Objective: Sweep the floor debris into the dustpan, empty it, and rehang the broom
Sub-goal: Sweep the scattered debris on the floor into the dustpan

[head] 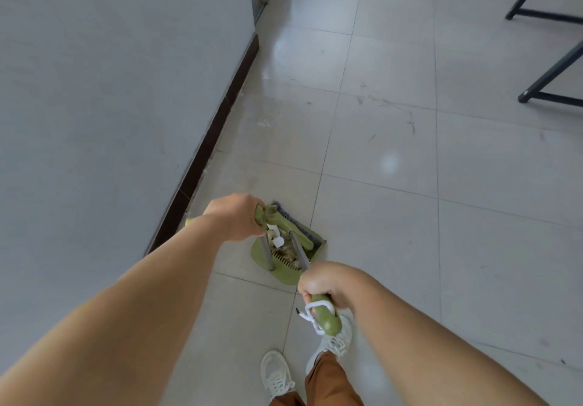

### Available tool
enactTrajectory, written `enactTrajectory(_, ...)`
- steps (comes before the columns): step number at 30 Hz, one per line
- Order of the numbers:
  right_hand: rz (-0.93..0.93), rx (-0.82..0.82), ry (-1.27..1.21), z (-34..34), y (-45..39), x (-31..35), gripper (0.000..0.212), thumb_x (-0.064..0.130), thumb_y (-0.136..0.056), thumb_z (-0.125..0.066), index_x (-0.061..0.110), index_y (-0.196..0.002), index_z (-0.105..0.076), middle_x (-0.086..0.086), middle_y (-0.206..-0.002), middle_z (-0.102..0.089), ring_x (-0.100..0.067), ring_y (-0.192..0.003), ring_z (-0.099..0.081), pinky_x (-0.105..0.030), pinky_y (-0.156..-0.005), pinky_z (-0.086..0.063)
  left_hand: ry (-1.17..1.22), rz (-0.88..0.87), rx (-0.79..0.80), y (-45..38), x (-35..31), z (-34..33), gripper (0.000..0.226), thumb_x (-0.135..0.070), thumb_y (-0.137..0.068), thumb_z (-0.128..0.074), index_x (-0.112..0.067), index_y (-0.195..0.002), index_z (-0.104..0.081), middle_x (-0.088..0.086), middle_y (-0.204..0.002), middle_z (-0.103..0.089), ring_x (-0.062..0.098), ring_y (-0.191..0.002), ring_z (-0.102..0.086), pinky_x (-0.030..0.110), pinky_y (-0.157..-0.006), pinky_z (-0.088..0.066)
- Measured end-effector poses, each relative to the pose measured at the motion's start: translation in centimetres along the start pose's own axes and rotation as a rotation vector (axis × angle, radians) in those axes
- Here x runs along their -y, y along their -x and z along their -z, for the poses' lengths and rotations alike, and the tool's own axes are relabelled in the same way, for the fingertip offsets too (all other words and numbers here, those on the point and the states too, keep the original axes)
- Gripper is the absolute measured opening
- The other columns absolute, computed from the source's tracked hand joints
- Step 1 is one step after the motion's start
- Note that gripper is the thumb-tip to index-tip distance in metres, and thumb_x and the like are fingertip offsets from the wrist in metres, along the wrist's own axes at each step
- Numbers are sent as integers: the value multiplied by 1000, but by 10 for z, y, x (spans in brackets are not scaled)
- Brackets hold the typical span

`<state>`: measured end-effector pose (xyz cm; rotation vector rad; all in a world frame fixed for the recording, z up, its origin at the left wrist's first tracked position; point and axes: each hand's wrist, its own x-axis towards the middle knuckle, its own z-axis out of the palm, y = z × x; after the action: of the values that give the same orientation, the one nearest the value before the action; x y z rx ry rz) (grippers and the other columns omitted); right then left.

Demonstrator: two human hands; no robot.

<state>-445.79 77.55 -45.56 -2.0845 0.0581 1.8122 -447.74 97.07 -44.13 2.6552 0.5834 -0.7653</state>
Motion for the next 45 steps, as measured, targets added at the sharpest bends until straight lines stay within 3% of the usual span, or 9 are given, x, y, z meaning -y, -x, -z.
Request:
enactTrajectory(3,6,2,-28,9,9,-4,26,-2,-86,-36,8,-62,-41,-7,-49,-47,-10,-22,-42,-12,-34,-38,3,-18,-18,8,3,-1,28,-42,-83,-73,-28,-106,-68,-4,-94,-69,21,-90,-64,35,-80,-54)
enactTrajectory(6,11,-23,-24,18,9,-9,15,-1,-78,-42,7,-67,-47,-11,-68,-45,-18,-37,-46,-25,-45,-44,-4,-30,-37,15,6,2,30,-42,-83,-73,-28,-109,-67,-3,-98,-68,22,-91,-62,33,-79,-52)
enactTrajectory(10,16,-38,1,38,21,-9,10,0,-79,-46,4,-70,-51,-12,-63,-46,-21,-43,-42,-29,-50,-40,-20,-56,-63,23,7,16,29,-41,-82,-73,-30,-108,-65,-3,-96,-67,24,-92,-62,32,-76,-49)
enactTrajectory(16,85,-112,-76,65,56,3,19,5,-94,-42,4,-77,-49,-3,-42,-45,-12,-30,-38,-15,-35,-39,-9,-98,-167,40,-1,54,18,-38,-84,-72,-28,-97,-65,-2,-91,-65,25,-88,-62,30,-69,-46)
enactTrajectory(20,132,-191,-31,78,80,13,29,6,-92,-42,9,-63,-45,-4,-45,-44,-16,-41,-38,-20,-39,-38,-12,-139,-264,48,-11,81,21,-38,-84,-73,-27,-101,-65,-1,-90,-65,25,-86,-62,30,-69,-48)
enactTrajectory(29,222,-306,-81,109,124,32,34,6,-94,-42,8,-60,-44,-3,-41,-43,-14,-37,-38,-19,-37,-40,-23,-206,-444,55,-40,126,26,-42,-84,-71,-29,-106,-64,-5,-87,-61,24,-86,-60,29,-67,-44)
enactTrajectory(32,239,-313,-70,117,134,37,35,6,-93,-41,8,-57,-43,-6,-46,-43,-16,-40,-38,-23,-43,-40,-26,-216,-478,52,-49,137,28,-42,-84,-70,-28,-107,-64,-4,-89,-61,24,-87,-60,30,-67,-44)
enactTrajectory(36,264,-333,-117,136,143,39,27,5,-93,-41,6,-66,-47,-6,-52,-44,-15,-41,-39,-24,-43,-40,-19,-234,-506,44,-67,154,28,-43,-83,-71,-29,-106,-64,-4,-91,-64,23,-86,-61,31,-70,-49)
enactTrajectory(45,303,-363,-249,232,150,34,17,6,-93,-47,7,-76,-50,-3,-43,-49,-14,-38,-41,-21,-41,-37,-71,-255,-516,-23,-144,197,22,-43,-84,-66,-32,-102,-62,-8,-87,-60,18,-83,-58,28,-64,-43)
